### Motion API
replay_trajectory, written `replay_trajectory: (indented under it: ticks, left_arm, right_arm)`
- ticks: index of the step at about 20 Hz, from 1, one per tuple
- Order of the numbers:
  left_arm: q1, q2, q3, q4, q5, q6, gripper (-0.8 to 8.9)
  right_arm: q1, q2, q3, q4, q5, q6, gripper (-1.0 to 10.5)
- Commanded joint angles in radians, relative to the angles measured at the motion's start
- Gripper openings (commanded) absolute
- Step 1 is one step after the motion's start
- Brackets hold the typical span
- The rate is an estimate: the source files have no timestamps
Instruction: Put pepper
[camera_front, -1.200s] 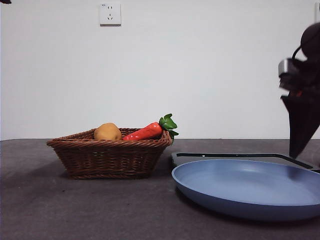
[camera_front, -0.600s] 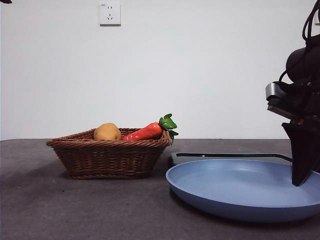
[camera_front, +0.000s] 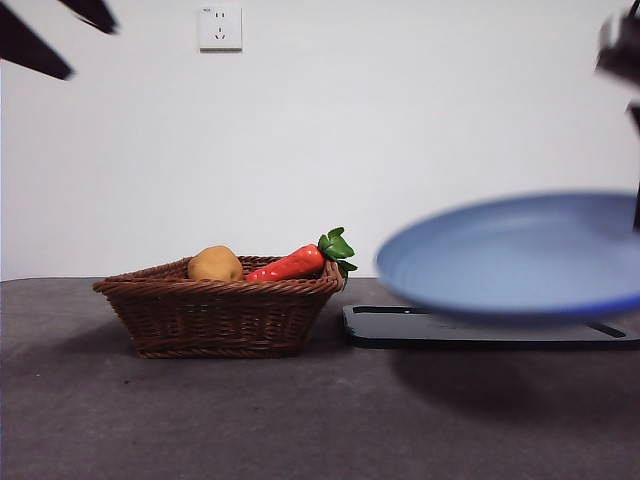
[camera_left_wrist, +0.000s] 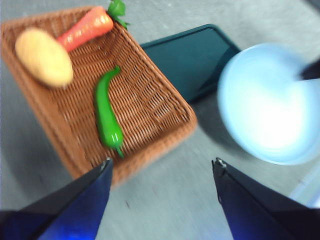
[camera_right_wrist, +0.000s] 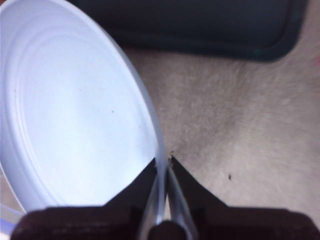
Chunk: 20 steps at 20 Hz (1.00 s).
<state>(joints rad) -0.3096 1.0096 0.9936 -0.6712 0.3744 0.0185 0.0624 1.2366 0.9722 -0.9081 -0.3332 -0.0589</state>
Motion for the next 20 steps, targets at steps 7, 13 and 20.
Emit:
replay_trajectory:
  ticks: [7,13,20]
  left_arm:
    - [-0.166,0.561,0.298,0.044,-0.297,0.038,3.49]
    - [-0.188,0.824,0.434,0.05,-0.379,0.039,3.48]
    - [-0.188,0.938,0.435,0.093,-0.401,0.038,3.48]
  right_arm:
    - [-0.069,-0.24,0.021,-0.044,-0.009,0.017,0.1]
    - [-0.069,-0.255,0.021,-0.05,-0.009,0.017,0.1]
    - [-0.069,-0.255,0.021,-0.049,-0.009,0.017,0.1]
